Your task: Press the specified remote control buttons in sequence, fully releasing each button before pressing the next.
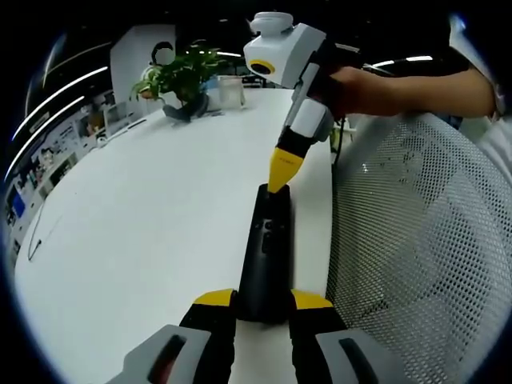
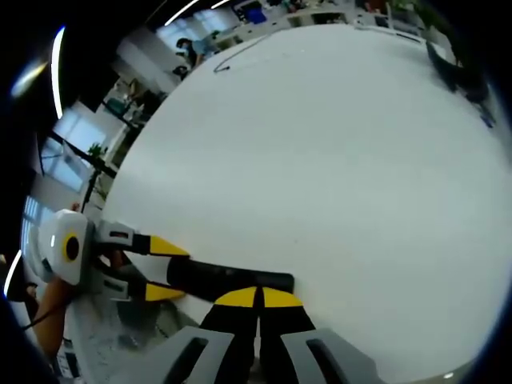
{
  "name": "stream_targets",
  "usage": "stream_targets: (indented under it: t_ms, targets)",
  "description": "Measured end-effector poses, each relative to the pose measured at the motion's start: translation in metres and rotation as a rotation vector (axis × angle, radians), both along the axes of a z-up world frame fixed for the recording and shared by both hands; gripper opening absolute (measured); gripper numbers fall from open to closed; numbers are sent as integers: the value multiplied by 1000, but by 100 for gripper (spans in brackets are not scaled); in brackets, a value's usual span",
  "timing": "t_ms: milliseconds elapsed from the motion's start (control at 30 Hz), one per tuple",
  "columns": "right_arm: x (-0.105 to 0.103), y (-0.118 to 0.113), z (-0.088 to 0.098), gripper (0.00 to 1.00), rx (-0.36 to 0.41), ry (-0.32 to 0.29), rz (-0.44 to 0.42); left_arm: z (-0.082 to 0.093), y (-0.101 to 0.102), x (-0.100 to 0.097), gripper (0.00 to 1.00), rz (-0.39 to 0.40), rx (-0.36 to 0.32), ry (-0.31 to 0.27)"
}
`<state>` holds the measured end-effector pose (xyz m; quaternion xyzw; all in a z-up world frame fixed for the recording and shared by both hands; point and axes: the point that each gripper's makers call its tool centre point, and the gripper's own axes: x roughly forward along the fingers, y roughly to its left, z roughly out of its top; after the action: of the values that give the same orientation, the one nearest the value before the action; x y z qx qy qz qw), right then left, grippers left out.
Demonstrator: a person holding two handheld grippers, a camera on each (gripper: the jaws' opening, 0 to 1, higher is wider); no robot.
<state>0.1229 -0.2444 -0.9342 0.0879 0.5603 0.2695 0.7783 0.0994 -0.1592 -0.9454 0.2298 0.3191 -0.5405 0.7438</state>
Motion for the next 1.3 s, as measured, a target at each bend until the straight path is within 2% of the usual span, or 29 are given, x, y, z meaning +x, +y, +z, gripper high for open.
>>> stream_targets:
  t_ms: [333, 500, 733, 1300]
  targets:
    - [0, 3, 2, 0, 15, -5, 7, 0, -3, -2, 24, -18, -11, -3]
    - [0, 7, 5, 0, 48, -9, 4, 0, -4, -2, 24, -22, -12, -6]
    - [-3, 7, 0, 0, 5, -7, 32, 1, -4, -3, 24, -22, -11, -6]
    - [-2, 6, -1, 0, -19, -32, 59, 0, -5, -2, 24, -23, -6, -4]
